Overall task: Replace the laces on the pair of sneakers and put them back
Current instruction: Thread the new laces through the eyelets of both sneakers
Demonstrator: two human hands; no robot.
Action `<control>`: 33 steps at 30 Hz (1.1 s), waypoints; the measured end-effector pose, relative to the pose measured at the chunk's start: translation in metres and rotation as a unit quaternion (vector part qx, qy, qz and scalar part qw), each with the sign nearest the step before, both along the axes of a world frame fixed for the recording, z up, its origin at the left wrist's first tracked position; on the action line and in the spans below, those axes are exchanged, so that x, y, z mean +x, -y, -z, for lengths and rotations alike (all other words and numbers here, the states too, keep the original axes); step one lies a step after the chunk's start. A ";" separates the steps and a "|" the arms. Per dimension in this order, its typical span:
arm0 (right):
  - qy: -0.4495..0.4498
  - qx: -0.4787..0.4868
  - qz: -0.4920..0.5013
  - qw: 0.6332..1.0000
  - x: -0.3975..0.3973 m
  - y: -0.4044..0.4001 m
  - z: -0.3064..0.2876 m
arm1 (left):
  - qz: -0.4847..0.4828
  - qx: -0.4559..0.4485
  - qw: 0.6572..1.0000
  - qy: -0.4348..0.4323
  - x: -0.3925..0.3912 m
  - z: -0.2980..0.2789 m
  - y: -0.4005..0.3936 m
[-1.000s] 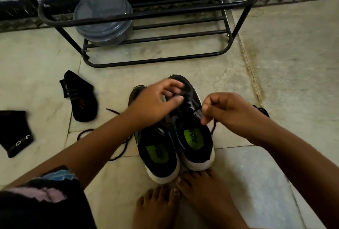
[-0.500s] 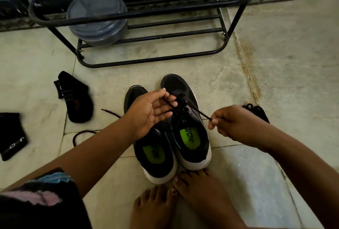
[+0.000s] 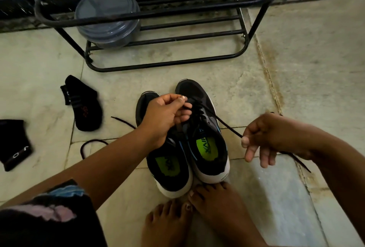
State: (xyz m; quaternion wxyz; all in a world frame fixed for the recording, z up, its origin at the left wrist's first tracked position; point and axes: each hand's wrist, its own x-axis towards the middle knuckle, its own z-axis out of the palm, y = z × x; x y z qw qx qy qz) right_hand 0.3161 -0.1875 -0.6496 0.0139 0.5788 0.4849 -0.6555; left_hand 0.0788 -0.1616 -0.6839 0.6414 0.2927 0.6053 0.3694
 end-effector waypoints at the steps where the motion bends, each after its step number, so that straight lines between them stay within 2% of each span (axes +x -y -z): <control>1: -0.029 0.003 0.012 1.000 -0.002 0.000 0.000 | -0.010 0.000 1.000 0.013 0.000 0.000 0.001; 3: -0.053 0.042 0.058 0.996 -0.008 -0.001 0.005 | -0.003 0.016 1.000 -0.010 0.000 0.002 0.005; 5: -0.060 0.079 0.129 0.987 -0.016 -0.003 0.013 | 0.058 0.082 0.985 -0.137 -0.002 0.006 0.010; 6: -0.082 0.074 0.167 0.980 -0.020 -0.004 0.017 | 0.095 0.125 0.968 -0.194 -0.004 0.007 0.012; 9: -0.168 0.033 0.234 0.957 -0.029 -0.006 0.025 | 0.215 0.214 0.913 -0.274 -0.004 0.006 0.018; 11: -0.176 0.041 0.230 0.956 -0.033 -0.007 0.028 | 0.305 0.225 0.860 -0.343 -0.002 0.006 0.020; 13: -0.166 0.058 0.229 0.957 -0.035 -0.008 0.032 | 0.351 0.196 0.843 -0.357 0.000 0.006 0.021; 18: -0.136 0.107 0.248 0.953 -0.043 -0.008 0.041 | 0.359 0.167 0.845 -0.359 0.009 0.004 0.023; 22: -0.097 0.170 0.238 0.952 -0.051 -0.009 0.045 | 0.371 0.145 0.857 -0.326 0.012 0.006 0.027; 29: 0.008 0.243 0.157 0.957 -0.054 -0.015 0.050 | 0.304 0.069 0.923 -0.226 0.011 0.012 0.028; 33: 0.055 0.279 0.104 0.953 -0.056 -0.016 0.049 | 0.276 0.035 0.942 -0.189 0.010 0.012 0.027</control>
